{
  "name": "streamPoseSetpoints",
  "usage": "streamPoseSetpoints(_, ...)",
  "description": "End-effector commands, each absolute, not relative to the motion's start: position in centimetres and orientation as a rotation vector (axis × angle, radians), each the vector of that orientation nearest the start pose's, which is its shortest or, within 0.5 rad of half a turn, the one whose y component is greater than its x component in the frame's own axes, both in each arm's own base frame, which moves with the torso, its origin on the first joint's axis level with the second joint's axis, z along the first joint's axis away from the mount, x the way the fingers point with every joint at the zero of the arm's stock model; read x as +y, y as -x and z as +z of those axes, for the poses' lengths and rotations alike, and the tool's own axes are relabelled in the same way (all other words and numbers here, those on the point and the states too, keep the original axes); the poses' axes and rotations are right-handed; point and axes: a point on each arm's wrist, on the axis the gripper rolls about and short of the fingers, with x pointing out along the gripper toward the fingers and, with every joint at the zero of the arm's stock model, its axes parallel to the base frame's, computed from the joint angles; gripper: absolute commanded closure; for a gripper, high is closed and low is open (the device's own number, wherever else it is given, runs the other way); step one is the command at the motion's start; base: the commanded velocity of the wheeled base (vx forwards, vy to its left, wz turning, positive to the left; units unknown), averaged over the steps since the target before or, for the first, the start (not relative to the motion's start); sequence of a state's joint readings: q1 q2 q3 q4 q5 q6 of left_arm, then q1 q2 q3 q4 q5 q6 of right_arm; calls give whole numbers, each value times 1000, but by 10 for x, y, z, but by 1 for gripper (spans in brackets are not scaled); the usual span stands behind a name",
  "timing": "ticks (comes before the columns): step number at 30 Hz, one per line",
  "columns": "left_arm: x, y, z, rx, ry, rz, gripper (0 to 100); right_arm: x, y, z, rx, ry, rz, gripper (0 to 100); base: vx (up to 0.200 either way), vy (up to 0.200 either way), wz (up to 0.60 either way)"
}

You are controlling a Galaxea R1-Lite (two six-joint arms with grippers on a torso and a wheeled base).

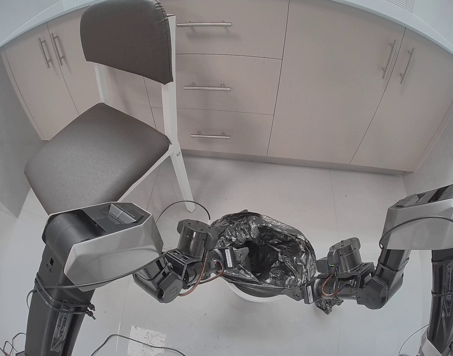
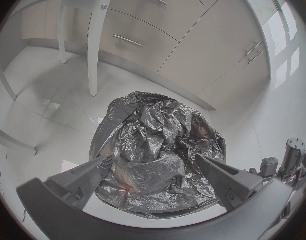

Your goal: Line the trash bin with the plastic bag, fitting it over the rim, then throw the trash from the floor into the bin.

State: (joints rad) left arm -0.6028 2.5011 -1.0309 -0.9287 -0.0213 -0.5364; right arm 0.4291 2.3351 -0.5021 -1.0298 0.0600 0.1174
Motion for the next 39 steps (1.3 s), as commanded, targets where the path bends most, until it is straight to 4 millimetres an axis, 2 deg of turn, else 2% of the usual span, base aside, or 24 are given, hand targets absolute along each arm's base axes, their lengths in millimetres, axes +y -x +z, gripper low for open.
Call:
streamPoseSetpoints(1, -239, -347, -40, 672, 352, -449, 0, 132, -264, -31, 781, 127, 480, 0, 0, 0, 0)
streamPoseSetpoints(2, -239, -347, -40, 673, 351, -449, 0, 132, -263, -30, 778, 132, 484, 0, 0, 0, 0)
streamPoseSetpoints(3, -239, -347, -39, 673, 360, -445, 0, 135, -248, -18, 752, 201, 538, 0, 0, 0, 0)
streamPoseSetpoints(5, -238, -346, -37, 672, 361, -444, 0, 143, -229, -6, 721, 281, 608, 0, 0, 0, 0)
streamPoseSetpoints(6, -238, -346, -37, 672, 361, -444, 0, 143, -229, -6, 721, 281, 608, 0, 0, 0, 0)
streamPoseSetpoints(7, -238, -346, -36, 669, 360, -442, 0, 152, -218, 1, 688, 348, 634, 0, 0, 0, 0)
streamPoseSetpoints(9, -238, -343, -31, 657, 358, -430, 0, 163, -214, 2, 656, 411, 629, 0, 0, 0, 0)
streamPoseSetpoints(12, -237, -341, -24, 644, 360, -416, 0, 172, -221, -6, 644, 454, 641, 0, 0, 0, 0)
streamPoseSetpoints(13, -232, -337, -20, 648, 371, -389, 0, 181, -233, -21, 648, 488, 651, 0, 0, 0, 0)
streamPoseSetpoints(17, -215, -324, -17, 661, 392, -351, 0, 195, -266, -56, 654, 498, 625, 0, 0, 0, 0)
streamPoseSetpoints(21, -199, -307, -14, 640, 401, -348, 0, 199, -290, -73, 629, 514, 611, 0, 0, 0, 0)
streamPoseSetpoints(26, -189, -292, -10, 630, 404, -351, 0, 204, -304, -72, 595, 499, 603, 0, 0, 0, 0)
streamPoseSetpoints(34, -189, -292, -10, 629, 409, -350, 0, 209, -311, -71, 591, 497, 604, 0, 0, 0, 0)
streamPoseSetpoints(39, -186, -295, -9, 622, 415, -343, 0, 210, -305, -72, 601, 504, 620, 0, 0, 0, 0)
